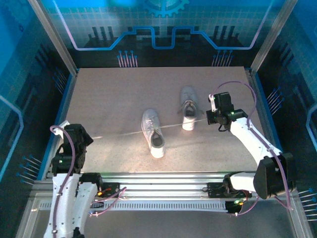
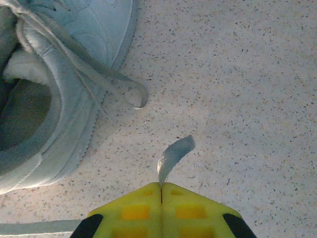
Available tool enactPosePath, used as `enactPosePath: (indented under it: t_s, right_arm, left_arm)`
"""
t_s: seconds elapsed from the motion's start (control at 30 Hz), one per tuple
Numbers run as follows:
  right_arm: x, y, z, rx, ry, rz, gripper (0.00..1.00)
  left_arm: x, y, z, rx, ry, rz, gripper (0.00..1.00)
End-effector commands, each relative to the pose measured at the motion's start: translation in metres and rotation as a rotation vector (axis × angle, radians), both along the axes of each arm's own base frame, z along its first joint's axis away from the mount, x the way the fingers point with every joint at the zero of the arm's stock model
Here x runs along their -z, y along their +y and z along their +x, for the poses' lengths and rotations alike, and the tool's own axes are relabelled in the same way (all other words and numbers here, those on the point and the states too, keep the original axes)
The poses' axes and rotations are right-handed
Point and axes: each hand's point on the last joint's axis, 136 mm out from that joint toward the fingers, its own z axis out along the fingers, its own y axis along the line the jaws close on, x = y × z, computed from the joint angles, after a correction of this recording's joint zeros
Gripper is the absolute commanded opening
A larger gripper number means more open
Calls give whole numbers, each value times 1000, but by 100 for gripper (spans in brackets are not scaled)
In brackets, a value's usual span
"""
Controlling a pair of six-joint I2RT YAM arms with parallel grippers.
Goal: Tie the shoes
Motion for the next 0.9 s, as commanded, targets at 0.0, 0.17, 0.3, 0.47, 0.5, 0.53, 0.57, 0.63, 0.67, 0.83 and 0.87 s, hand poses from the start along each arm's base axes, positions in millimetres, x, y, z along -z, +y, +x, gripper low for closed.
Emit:
enactPosePath:
  t_s: [0.0,0.17,0.3,0.47,0.5,0.53,0.57,0.63,0.67,0.83,0.87]
  right_arm:
    - [-1,-11,16,25,-23,-7,0]
    - [1,-24,26,43,-16,-58,0]
    - [4,-38,22,83,-28,-54,0]
    - [15,-46,19,105,17,-66,0]
    - [17,-47,19,108,21,-67,0]
    - [19,-47,18,110,27,-69,0]
    - [21,-49,17,117,31,-74,0]
    - [22,-51,16,123,37,-78,0]
    - [23,-51,15,125,41,-79,0]
    - [15,-16,16,6,4,11,0]
    - [12,-5,15,-28,-7,26,0]
  left_arm:
    - [14,9,4,-89,-53,-102,0]
    - [33,23,-3,-181,-36,-162,0]
    - [45,28,-9,-211,0,-164,0]
    - [53,34,-15,-239,33,-158,0]
    - [51,36,-16,-246,40,-146,0]
    - [49,38,-18,-251,47,-134,0]
    - [45,40,-19,-253,52,-115,0]
    - [36,45,-21,-253,61,-76,0]
    - [32,47,-21,-249,67,-57,0]
    - [24,39,-1,-155,16,-79,0]
    - [23,33,7,-110,-4,-100,0]
